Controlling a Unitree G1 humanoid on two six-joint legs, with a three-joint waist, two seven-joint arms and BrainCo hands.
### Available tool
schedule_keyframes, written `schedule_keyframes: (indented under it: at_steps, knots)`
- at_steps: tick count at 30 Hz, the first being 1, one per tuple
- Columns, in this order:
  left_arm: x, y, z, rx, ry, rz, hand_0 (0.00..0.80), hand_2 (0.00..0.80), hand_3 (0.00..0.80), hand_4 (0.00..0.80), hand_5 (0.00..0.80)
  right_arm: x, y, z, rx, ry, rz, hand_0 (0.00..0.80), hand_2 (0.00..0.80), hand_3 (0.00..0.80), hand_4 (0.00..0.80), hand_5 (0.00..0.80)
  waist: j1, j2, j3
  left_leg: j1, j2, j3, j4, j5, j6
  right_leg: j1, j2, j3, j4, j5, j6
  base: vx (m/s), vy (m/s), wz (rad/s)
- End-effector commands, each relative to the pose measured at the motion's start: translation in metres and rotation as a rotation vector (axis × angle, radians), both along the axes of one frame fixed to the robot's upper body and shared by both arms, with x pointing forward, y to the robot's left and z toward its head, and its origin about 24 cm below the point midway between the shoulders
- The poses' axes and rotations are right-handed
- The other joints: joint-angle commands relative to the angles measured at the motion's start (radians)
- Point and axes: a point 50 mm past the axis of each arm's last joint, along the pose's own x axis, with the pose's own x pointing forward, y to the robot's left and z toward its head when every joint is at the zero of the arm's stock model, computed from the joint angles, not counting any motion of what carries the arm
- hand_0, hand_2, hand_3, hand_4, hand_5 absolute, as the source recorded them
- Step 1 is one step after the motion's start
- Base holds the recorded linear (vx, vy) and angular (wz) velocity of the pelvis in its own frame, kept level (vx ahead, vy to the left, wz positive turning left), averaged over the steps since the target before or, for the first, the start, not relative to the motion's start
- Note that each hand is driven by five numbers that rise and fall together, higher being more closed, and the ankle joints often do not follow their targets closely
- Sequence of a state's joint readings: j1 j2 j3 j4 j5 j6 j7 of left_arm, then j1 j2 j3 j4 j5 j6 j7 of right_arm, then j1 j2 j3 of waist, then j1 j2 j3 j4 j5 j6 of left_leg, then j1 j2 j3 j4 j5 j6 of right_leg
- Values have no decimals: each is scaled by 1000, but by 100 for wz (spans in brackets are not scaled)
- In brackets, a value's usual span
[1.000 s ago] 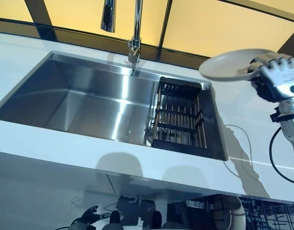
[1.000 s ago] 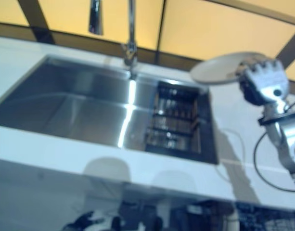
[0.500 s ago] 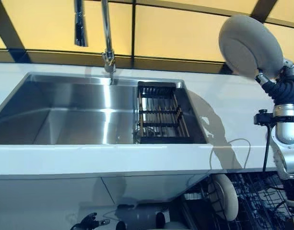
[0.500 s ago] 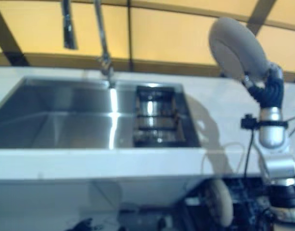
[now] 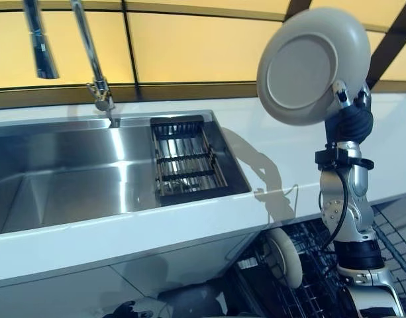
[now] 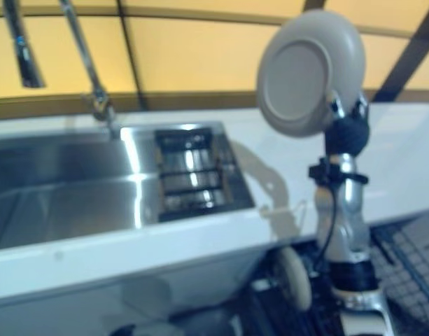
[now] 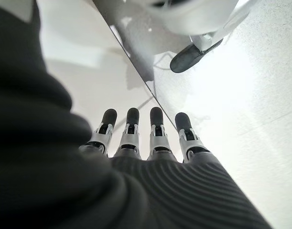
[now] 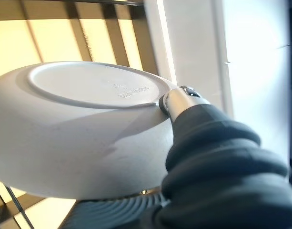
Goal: Take plates into dishwasher
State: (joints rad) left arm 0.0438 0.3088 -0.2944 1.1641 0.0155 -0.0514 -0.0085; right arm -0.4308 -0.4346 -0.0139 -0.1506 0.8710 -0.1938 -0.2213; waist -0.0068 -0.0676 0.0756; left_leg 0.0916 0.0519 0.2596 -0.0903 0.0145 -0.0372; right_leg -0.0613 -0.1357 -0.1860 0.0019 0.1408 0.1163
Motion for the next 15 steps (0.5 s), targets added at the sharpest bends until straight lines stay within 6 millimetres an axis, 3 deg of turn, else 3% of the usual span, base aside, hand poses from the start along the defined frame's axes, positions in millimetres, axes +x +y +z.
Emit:
schedule_keyframes:
  at_steps: [1,9,15]
  knots:
    - [7,13,4,29,-12,14,0,0,0,0,0,-19,-3,42,85,-228,26,800,800,800,800,800,23,13,-30,-9,-58,51,3,-58,96,129,-141,-87,146,-15,41,-55,-132,-90]
    - [15,18,7,45,-26,25,0,0,0,0,0,-29,-5,47,98,-245,22,800,800,800,800,800,-6,2,-35,0,-13,114,3,-49,74,134,-107,-95,83,-68,47,-43,-189,-46]
    - [15,14,6,29,-45,46,0,0,0,0,0,-37,-40,29,-270,-161,-340,800,800,800,800,800,-41,-1,-35,4,42,114,3,-14,34,132,-42,-69,29,-137,31,-31,-272,-23]
